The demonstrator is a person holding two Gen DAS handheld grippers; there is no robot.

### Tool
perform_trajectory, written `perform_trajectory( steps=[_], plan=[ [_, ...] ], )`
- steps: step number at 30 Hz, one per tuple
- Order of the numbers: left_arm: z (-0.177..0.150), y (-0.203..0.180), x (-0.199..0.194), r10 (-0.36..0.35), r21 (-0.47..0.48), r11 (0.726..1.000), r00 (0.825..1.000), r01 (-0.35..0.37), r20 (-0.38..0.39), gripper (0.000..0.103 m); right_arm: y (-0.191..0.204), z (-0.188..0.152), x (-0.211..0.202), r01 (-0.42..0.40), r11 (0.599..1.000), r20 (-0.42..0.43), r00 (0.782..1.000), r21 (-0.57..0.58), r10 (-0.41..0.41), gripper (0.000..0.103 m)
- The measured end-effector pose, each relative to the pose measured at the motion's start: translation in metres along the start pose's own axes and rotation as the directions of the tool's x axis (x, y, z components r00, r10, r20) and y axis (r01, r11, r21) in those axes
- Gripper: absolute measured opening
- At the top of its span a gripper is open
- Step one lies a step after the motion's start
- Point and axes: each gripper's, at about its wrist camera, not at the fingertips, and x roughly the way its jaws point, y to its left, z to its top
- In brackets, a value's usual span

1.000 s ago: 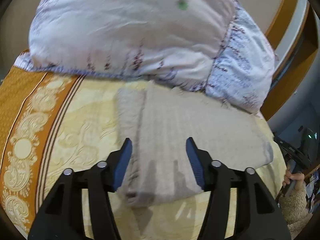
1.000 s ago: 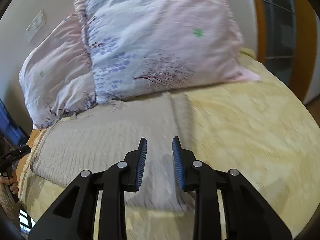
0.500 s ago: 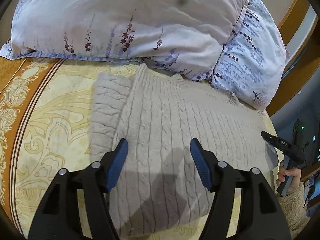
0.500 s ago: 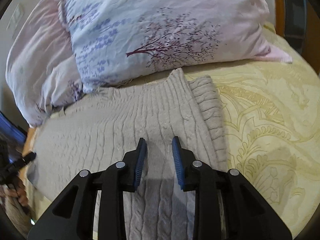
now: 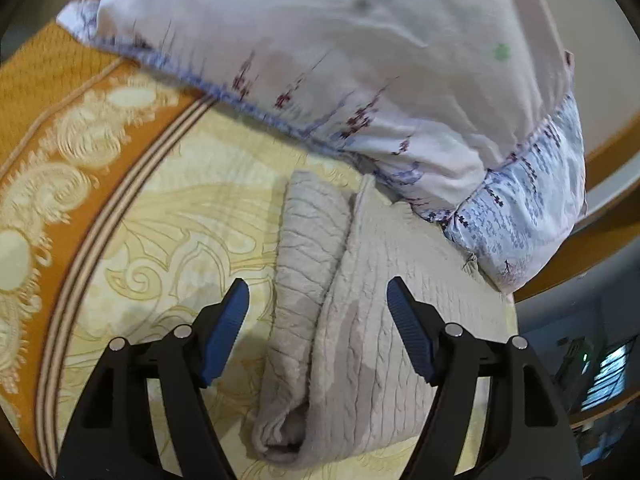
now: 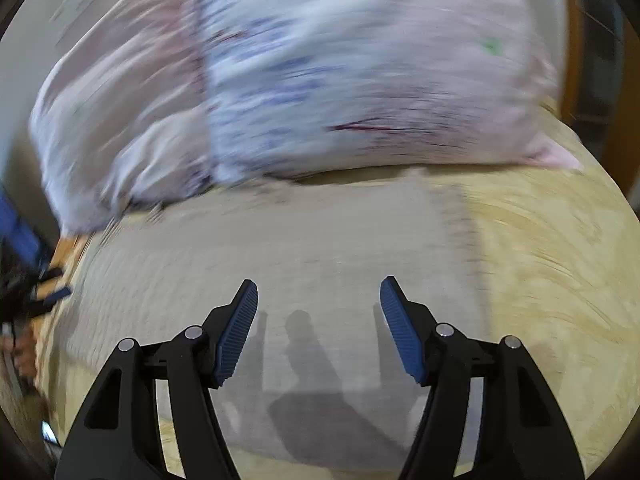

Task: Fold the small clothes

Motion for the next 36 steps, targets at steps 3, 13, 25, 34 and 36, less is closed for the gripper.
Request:
perform_trajectory(
  steps=[3,13,25,34,36],
  plan=[
    [0.002,0.002,0.010,-0.010,-0.025,1.000,1.000,0.009,-0.020,0.073,0.029,-0.004,0.011,0.014,0.996,-0.010,1.000,-0.086,-0.014,0.067],
    [0.006,-0.012,0.025,0.001,-0.006,1.000,1.000,-0.001,-0.015,0.076,0.065,-0.010,0.032,0.018,0.987,-0.030,0.999,-0.158,-0.023,0.072],
    [0.004,-0.032,0.040,0.015,0.005,1.000,0.999,-0.015,-0.038,0.058,0.063,-0.013,0.033,-0.004,0.989,-0.036,0.999,-0.145,-0.002,0.074],
    [0.000,-0.041,0.039,0.013,-0.020,1.000,0.999,-0.014,-0.053,0.022,0.056,-0.015,0.024,-0.025,0.993,-0.033,0.999,-0.119,0.021,0.074],
    [0.000,-0.048,0.033,-0.020,-0.025,1.000,0.999,0.019,-0.035,0.021,0.054,-0.015,0.020,-0.031,0.993,-0.030,0.999,-0.110,0.028,0.074]
  ],
)
